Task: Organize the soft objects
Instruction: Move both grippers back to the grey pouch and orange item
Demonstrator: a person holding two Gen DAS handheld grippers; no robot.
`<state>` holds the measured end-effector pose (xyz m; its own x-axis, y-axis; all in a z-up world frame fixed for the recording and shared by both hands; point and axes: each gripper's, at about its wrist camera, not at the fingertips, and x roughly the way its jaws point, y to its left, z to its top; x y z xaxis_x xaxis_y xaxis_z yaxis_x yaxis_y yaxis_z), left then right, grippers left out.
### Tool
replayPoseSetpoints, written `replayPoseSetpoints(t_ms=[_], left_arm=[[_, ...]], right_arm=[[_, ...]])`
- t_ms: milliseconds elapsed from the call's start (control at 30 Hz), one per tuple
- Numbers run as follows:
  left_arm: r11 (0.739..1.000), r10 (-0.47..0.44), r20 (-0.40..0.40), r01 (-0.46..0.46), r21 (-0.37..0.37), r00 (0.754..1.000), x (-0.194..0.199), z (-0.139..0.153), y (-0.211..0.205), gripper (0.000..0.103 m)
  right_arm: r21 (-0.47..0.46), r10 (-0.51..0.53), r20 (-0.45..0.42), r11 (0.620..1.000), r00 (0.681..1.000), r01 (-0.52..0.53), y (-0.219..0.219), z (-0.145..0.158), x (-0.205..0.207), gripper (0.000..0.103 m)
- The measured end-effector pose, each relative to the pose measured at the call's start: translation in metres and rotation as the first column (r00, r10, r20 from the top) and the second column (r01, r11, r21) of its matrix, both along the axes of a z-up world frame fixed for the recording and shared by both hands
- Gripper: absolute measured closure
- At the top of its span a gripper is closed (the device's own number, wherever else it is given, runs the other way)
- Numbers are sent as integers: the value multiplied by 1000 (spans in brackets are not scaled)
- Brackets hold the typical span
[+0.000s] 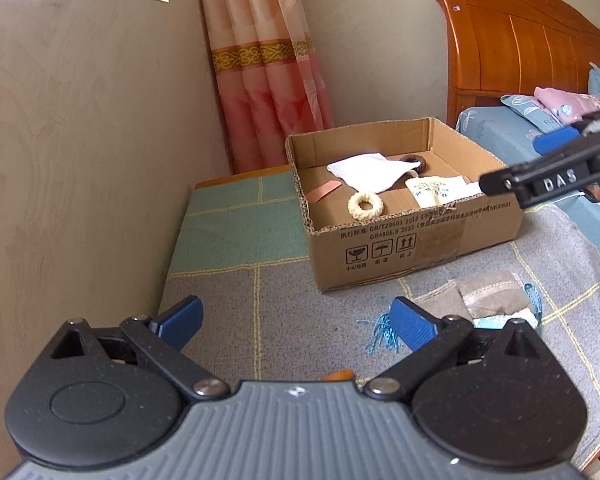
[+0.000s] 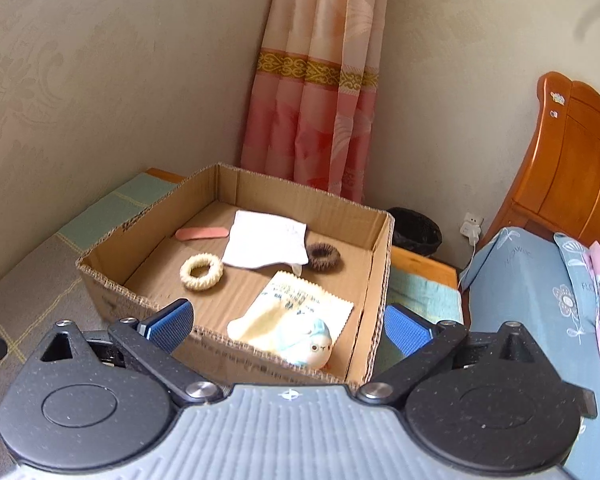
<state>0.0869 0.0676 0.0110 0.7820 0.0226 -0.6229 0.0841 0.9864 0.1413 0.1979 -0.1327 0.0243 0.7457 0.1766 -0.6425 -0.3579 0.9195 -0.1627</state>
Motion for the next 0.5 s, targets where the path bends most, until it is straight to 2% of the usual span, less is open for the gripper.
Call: replayPoseSetpoints(t_ms=[233, 500], left_arm=[[1000, 12, -33, -12, -2, 999, -5, -10, 6, 3], [999, 35, -79, -35, -2, 996, -9, -22, 14, 3]], right_arm=[[15, 4, -81, 1000, 997, -3, 3, -25, -24, 0], [65, 127, -162, 991, 979, -118, 28, -53, -51, 0]])
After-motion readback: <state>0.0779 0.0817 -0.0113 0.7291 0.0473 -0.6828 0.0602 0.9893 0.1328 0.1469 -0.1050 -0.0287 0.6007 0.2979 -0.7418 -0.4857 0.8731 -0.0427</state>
